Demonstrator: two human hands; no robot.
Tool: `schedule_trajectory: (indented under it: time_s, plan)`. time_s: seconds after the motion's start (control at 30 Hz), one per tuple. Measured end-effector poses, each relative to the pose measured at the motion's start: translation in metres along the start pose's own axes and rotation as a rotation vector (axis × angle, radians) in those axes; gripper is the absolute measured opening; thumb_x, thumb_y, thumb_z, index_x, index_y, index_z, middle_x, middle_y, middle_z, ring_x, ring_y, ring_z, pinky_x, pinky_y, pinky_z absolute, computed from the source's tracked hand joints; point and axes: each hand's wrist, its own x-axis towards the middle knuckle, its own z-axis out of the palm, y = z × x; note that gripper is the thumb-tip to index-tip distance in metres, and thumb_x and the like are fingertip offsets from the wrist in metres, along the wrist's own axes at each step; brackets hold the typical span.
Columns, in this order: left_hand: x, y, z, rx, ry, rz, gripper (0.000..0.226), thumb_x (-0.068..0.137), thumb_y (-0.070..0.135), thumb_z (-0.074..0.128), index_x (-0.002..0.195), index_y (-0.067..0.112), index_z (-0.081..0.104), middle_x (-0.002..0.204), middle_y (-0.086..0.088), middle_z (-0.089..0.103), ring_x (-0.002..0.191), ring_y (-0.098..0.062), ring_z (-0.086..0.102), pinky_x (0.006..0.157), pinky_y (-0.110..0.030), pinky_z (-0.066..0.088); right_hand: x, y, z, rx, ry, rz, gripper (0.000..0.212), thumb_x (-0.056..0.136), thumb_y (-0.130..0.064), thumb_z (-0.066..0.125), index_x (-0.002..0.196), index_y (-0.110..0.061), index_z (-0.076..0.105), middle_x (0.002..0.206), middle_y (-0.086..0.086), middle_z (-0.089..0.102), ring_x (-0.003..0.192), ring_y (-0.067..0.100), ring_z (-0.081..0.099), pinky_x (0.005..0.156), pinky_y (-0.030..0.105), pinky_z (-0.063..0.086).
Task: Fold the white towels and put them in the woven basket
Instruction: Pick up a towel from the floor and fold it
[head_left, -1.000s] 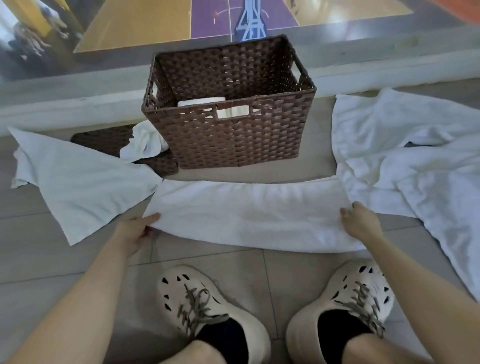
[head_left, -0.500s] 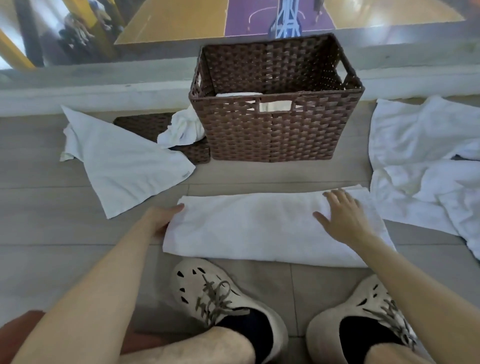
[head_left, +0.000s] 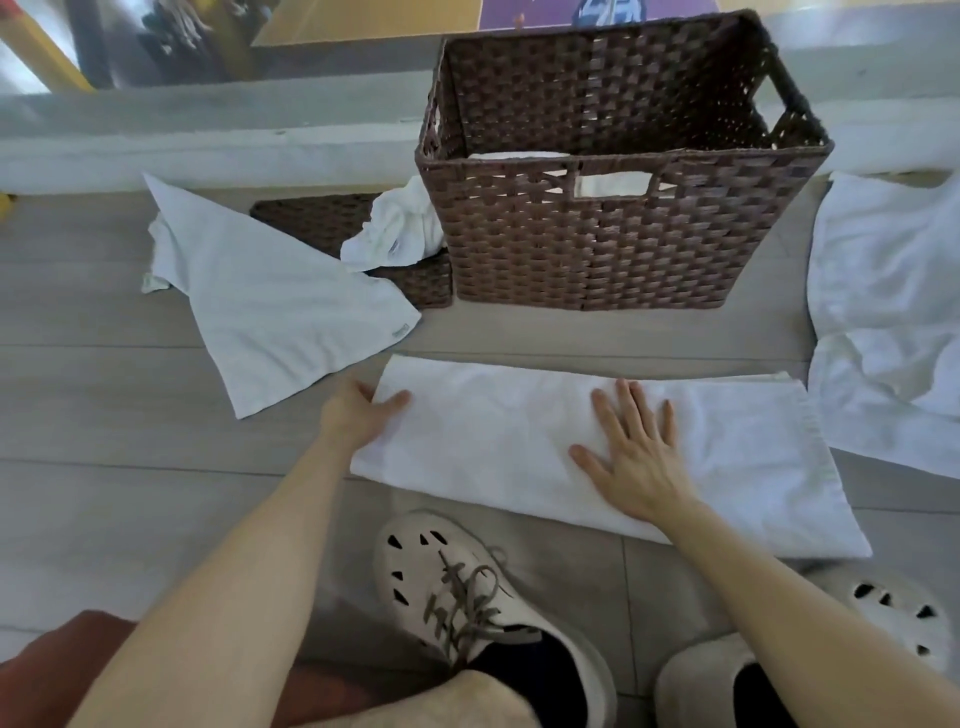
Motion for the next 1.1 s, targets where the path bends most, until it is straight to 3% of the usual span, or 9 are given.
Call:
schedule_trajectory:
  time_s: [0.13,0.2,0.37,0.57,0.67,0.73,0.87,1.0,1.1]
  plan:
    - [-0.014,-0.026,-0.009,-0.030,-0.078,-0.146,0.073,0.066,0.071,0.088,0.092,0.005,0.073,0.092,-0.007,0.076,0.084,-0.024,0.072,0.073,-0.034,0.059,0.002,-0.003,-0.002,0.032,-0.037,0.027,0.089,0.099,-0.082,0.015,0.171,-0.032,0.000,0.178,0.001,-0.018,0.163,0.019,-0.021,0.130,0.060,-0.011]
    - [-0.014,-0.036,-0.012,-0.155,-0.183,-0.213,0.083,0.046,0.069,0.095,0.096,0.005,0.079,0.097,-0.009,0.080,0.091,-0.025,0.078,0.085,-0.043,0.066,0.004,-0.002,-0.006,0.069,-0.080,0.025,0.088,0.099,-0.081,0.010,0.171,-0.032,-0.004,0.177,0.000,-0.020,0.162,0.018,-0.023,0.129,0.060,-0.013]
    - [-0.020,-0.044,-0.027,-0.322,-0.280,-0.194,0.086,0.046,0.053,0.108,0.109,0.002,0.078,0.106,-0.013,0.082,0.098,-0.030,0.080,0.095,-0.048,0.065,-0.020,0.011,-0.020,0.174,0.035,0.151,0.078,0.106,-0.070,0.011,0.171,-0.025,0.008,0.180,0.004,-0.003,0.165,0.022,-0.011,0.130,0.062,-0.004]
    - [-0.044,-0.042,-0.044,-0.445,-0.273,-0.058,0.025,0.082,0.017,0.093,0.095,0.008,0.073,0.106,-0.011,0.081,0.091,-0.025,0.075,0.085,-0.037,0.061,-0.030,0.019,-0.018,0.113,-0.212,0.164,0.089,0.098,-0.081,0.015,0.170,-0.034,-0.008,0.176,0.001,-0.026,0.161,0.024,-0.026,0.128,0.061,-0.014]
    - [-0.055,-0.054,-0.048,0.088,-0.534,-0.129,0.013,0.088,0.011,0.082,0.099,0.011,0.076,0.090,-0.007,0.080,0.067,-0.018,0.067,0.060,-0.025,0.049,-0.028,0.013,-0.022,0.088,-0.243,0.188,0.092,0.097,-0.083,0.019,0.170,-0.032,-0.006,0.176,0.003,-0.024,0.162,0.026,-0.025,0.128,0.061,-0.013]
    - [-0.058,-0.062,-0.048,0.439,-0.652,-0.212,0.010,0.084,0.013,0.074,0.093,0.011,0.077,0.083,-0.009,0.078,0.063,-0.021,0.061,0.059,-0.025,0.047,-0.025,0.010,-0.027,0.082,-0.218,0.205,0.088,0.099,-0.080,0.024,0.170,-0.031,0.006,0.178,0.005,-0.010,0.164,0.029,-0.014,0.128,0.061,-0.003]
    - [-0.033,-0.032,-0.041,0.257,-0.194,-0.073,0.023,0.094,0.013,0.055,0.073,0.008,0.063,0.091,-0.020,0.077,0.071,-0.028,0.061,0.071,-0.037,0.053,-0.004,0.018,-0.052,0.194,0.080,0.159,0.049,0.105,-0.037,0.053,0.149,-0.016,0.054,0.156,0.009,0.051,0.147,0.032,0.041,0.115,0.053,0.040]
    - [-0.014,0.013,-0.019,-0.305,-0.213,-0.189,0.031,0.095,0.041,0.073,0.080,0.016,0.062,0.072,-0.004,0.063,0.063,-0.024,0.053,0.058,-0.029,0.042,0.034,0.032,-0.073,0.136,0.011,0.072,0.073,0.083,-0.011,0.064,0.153,-0.021,0.045,0.158,0.004,0.047,0.152,0.026,0.034,0.119,0.055,0.034]
    - [0.001,0.006,-0.004,-0.109,-0.249,-0.157,0.047,0.082,0.039,0.093,0.113,0.009,0.075,0.105,-0.010,0.072,0.091,-0.030,0.070,0.070,-0.035,0.054,0.057,0.043,-0.077,-0.059,-0.189,0.145,0.076,0.080,-0.033,0.069,0.150,-0.024,0.042,0.153,0.005,0.044,0.148,0.030,0.032,0.120,0.061,0.027]
